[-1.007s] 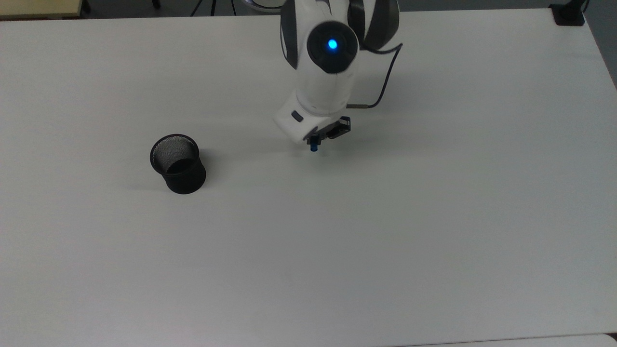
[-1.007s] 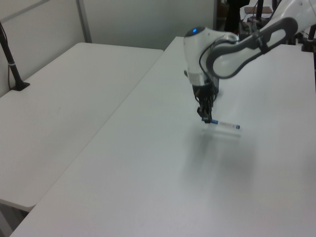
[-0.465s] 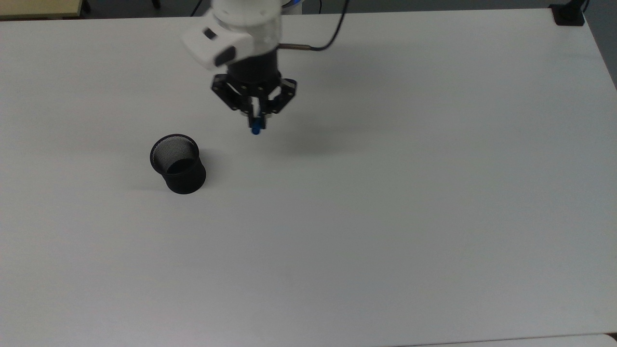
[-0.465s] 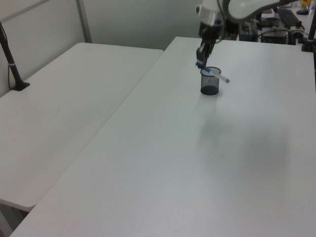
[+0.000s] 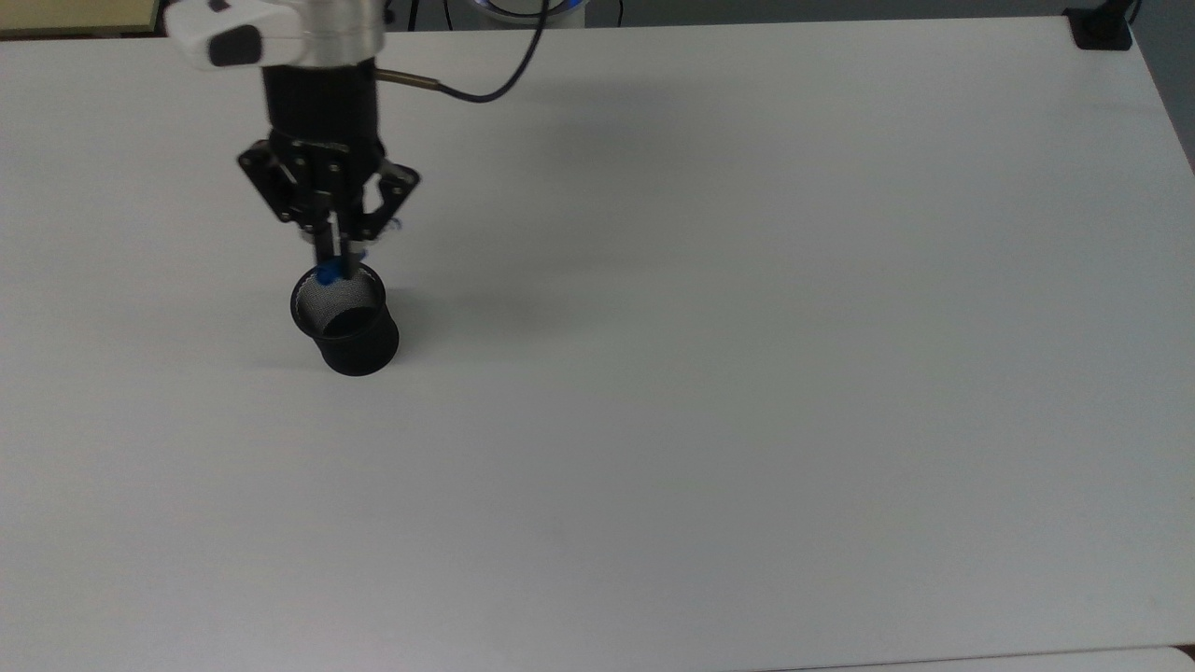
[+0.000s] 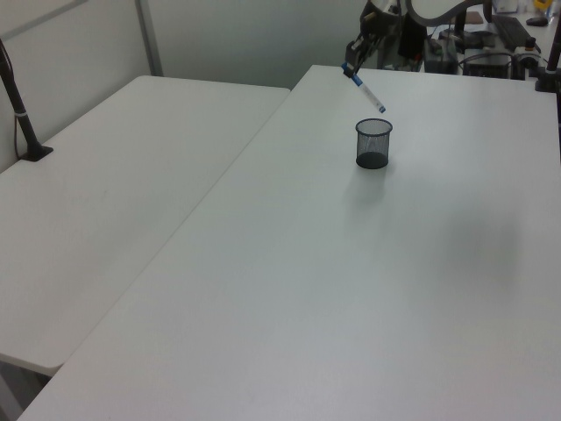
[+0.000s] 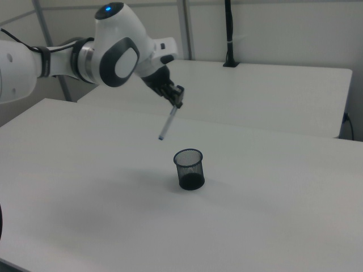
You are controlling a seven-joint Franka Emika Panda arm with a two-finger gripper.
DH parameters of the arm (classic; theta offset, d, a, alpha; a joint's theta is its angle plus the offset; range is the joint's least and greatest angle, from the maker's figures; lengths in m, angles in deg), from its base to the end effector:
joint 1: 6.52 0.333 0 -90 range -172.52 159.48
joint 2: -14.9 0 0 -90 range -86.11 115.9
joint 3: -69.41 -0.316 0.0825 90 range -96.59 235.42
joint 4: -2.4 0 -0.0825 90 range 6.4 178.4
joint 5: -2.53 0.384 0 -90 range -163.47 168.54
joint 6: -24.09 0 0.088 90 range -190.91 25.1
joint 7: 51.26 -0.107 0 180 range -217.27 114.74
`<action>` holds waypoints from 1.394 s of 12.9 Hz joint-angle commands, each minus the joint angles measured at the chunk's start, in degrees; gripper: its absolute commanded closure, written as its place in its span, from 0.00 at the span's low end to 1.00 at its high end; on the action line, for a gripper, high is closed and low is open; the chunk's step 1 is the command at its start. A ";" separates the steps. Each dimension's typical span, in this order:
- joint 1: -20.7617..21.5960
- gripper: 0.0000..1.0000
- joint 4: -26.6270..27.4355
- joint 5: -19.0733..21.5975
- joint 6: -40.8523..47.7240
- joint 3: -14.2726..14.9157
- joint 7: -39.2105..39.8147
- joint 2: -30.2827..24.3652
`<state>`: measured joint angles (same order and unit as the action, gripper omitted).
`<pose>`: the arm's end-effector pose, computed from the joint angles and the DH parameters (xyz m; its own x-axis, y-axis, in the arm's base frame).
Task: Insert the marker
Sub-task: 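Lift the marker and carry it over the black mesh cup, then lower the marker into the mesh cup and open the gripper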
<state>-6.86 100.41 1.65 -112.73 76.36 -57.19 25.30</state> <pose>0.6520 -0.0778 0.5345 0.8576 -0.1904 0.4777 -0.2098 -0.9777 -0.0130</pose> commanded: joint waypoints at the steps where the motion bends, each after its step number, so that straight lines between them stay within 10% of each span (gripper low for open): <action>1: -0.10 1.00 2.89 -0.70 -6.59 2.72 0.39 -0.65; 18: -0.89 0.99 10.54 -3.77 -17.51 3.87 0.39 3.22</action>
<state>-8.47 107.26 -0.77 -128.10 79.94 -57.17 30.05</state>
